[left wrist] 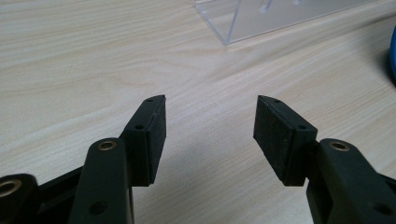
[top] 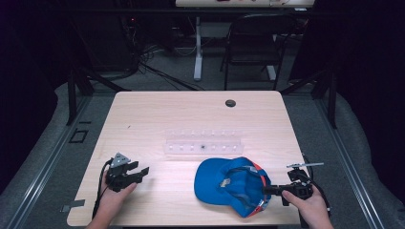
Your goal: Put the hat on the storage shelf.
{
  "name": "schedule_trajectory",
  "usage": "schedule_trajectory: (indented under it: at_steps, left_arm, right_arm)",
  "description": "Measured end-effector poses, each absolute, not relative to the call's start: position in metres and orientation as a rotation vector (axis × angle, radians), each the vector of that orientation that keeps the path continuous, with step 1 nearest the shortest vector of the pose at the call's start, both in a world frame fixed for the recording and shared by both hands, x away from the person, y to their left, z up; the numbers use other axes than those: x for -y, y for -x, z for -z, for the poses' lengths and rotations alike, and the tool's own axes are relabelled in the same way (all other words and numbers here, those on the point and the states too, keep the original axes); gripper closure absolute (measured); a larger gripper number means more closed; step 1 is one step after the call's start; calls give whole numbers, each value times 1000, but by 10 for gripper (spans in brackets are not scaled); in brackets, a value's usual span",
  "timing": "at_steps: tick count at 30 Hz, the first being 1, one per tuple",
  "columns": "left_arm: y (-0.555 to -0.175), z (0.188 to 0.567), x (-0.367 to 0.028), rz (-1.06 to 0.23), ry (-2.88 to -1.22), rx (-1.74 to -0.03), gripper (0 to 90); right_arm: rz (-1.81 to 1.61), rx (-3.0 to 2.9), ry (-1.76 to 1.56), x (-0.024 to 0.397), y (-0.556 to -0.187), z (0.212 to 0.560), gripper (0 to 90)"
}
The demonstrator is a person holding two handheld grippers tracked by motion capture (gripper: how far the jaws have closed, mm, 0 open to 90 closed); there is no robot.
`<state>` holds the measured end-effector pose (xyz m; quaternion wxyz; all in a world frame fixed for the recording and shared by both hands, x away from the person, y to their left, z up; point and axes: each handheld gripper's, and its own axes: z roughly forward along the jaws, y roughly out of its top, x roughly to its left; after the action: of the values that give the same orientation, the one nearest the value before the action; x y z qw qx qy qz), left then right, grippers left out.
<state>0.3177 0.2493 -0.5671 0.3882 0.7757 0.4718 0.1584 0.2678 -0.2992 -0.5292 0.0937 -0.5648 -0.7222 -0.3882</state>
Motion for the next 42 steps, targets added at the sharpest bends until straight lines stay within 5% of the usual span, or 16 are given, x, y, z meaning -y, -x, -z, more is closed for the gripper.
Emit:
schedule_trajectory:
  at_steps: [42]
  left_arm:
    - [-317,567,-248,-411,-1973,-1202,447]
  right_arm:
    - [1037,2058,1737,293,-291,482,779]
